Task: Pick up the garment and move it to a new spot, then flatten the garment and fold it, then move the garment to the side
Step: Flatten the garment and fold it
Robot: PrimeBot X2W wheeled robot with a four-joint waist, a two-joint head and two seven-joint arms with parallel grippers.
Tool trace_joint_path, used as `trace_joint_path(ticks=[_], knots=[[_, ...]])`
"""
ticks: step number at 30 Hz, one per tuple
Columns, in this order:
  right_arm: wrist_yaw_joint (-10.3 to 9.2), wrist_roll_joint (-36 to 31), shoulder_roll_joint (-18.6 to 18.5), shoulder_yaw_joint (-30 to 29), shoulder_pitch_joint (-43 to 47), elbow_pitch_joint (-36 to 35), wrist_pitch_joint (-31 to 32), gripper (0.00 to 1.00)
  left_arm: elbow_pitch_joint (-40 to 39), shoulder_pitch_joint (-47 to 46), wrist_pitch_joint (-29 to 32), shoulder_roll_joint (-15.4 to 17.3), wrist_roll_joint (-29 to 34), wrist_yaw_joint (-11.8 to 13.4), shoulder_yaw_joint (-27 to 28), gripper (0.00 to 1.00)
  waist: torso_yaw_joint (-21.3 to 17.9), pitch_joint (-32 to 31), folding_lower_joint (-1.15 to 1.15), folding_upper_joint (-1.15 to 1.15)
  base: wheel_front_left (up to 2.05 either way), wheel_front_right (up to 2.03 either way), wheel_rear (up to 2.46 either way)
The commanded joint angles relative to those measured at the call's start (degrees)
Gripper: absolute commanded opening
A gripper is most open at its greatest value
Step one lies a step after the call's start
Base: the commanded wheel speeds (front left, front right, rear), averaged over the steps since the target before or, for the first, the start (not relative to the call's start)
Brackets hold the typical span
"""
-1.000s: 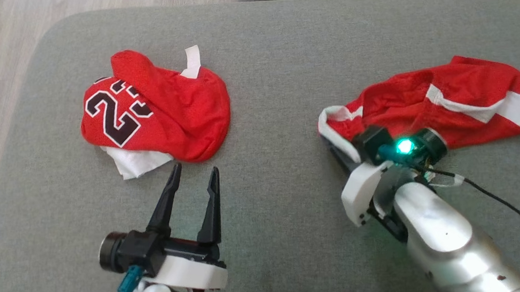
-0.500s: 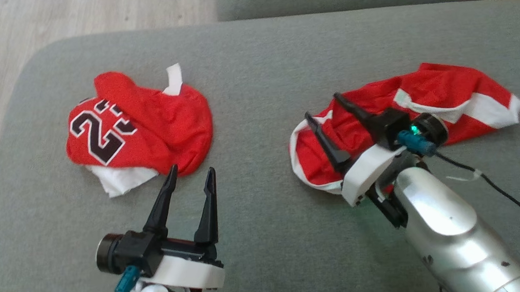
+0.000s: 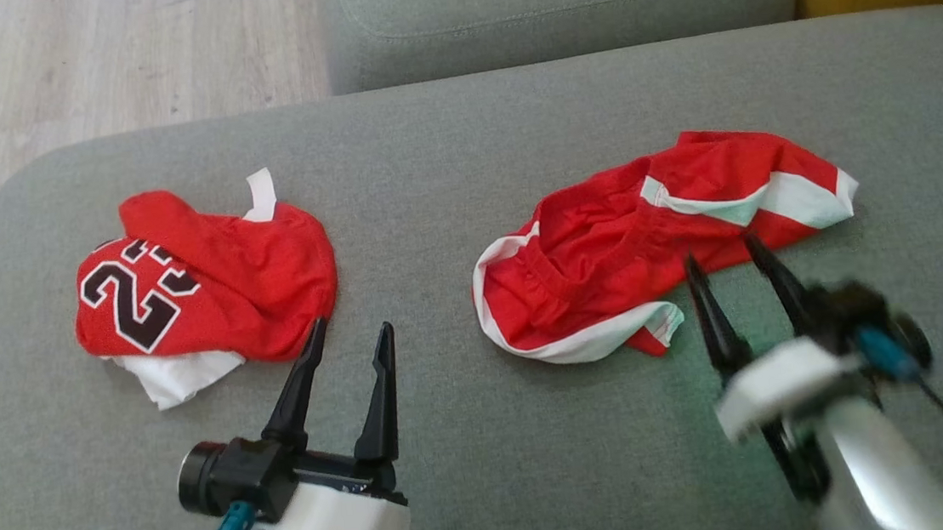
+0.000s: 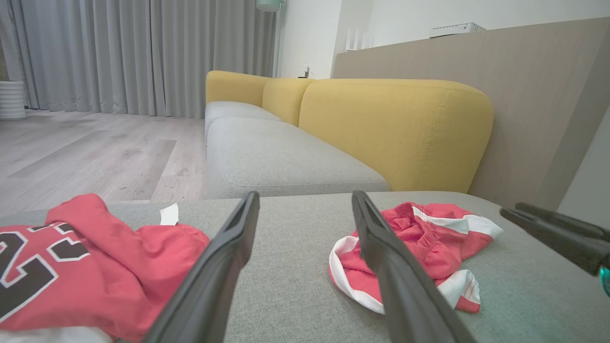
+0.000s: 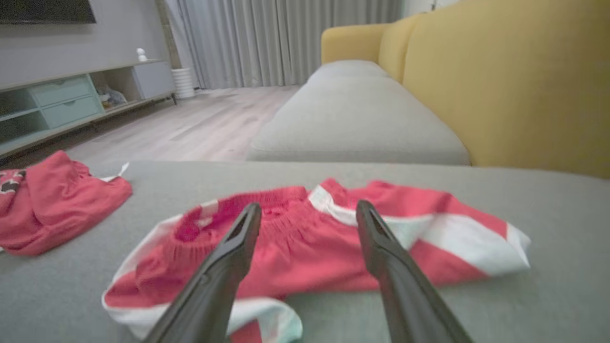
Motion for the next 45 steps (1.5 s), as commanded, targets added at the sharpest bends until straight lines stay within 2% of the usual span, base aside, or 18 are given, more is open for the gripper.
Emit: trace_joint_path(ticks=[1,6,14,19,25,30,31,32,35,38,41,45], knots=[[-0.05,0.3,0.8,-0.3,1.8,-3.2,-0.1,1.0,-2.1,-1.8,-0.3,-0.1,0.4,0.2,1.8,1.0,-0.1,0.8,0.01,0.0,0.0,0.0,0.0],[-0.05,1.3,0.8,-1.9,5.8,-5.6,1.4,1.0,-2.3,-2.3,-0.3,-0.1,0.2,0.2,1.4,1.0,0.1,2.0,0.01,0.0,0.0,0.0,0.0],[-0.05,4.3,0.8,-0.4,3.6,-3.4,5.6,1.0,-2.1,-3.9,-0.3,-0.1,-0.1,0.0,0.8,1.0,1.6,4.2,0.01,0.0,0.0,0.0,0.0],[-0.05,0.3,0.8,0.8,0.8,0.6,6.8,1.0,-1.8,-4.8,-0.3,-0.1,-0.2,0.1,0.3,1.0,2.9,5.6,0.01,0.0,0.0,0.0,0.0],[-0.05,-8.4,0.8,1.6,-1.6,5.3,7.4,1.0,-1.5,-5.4,-0.3,-0.1,-0.1,0.0,0.4,1.0,3.8,6.3,0.01,0.0,0.0,0.0,0.0],[-0.05,-9.4,0.8,2.6,-2.9,8.5,8.5,1.0,-1.3,-5.6,-0.3,-0.1,-0.2,-0.1,0.7,1.0,3.8,6.2,0.01,0.0,0.0,0.0,0.0],[-0.05,-8.7,0.8,2.9,-3.0,9.1,8.7,0.43,-1.3,-5.6,-0.3,-0.1,-0.2,0.0,0.7,1.0,3.7,6.1,0.01,0.0,0.0,0.0,0.0],[-0.05,-7.9,0.8,3.2,-3.2,9.5,8.8,0.0,-1.2,-5.6,-0.3,-0.1,-0.2,0.0,0.7,1.0,3.6,6.0,0.01,0.0,0.0,0.0,0.0],[-0.05,-6.1,0.8,3.2,-3.3,9.9,8.1,0.0,-1.2,-5.4,-0.3,-0.1,-0.2,0.1,0.9,1.0,3.1,5.5,0.01,0.0,0.0,0.0,0.0],[-0.05,-5.6,0.8,0.7,-2.9,9.3,7.0,0.0,-1.2,-5.0,-0.3,-0.1,-0.2,0.3,1.2,1.0,2.4,4.8,0.01,0.0,0.0,0.0,0.0],[-0.05,-6.7,0.8,-4.2,-1.8,7.4,6.5,0.0,-1.3,-4.5,-0.3,-0.1,-0.1,0.4,1.5,1.0,1.5,4.0,0.01,0.0,0.0,0.0,0.0],[-0.05,-11.2,0.8,-13.8,0.5,2.4,7.4,0.0,-1.7,-3.9,-0.3,-0.1,0.2,0.5,2.1,1.0,0.2,3.2,0.01,0.0,0.0,0.0,0.0]])
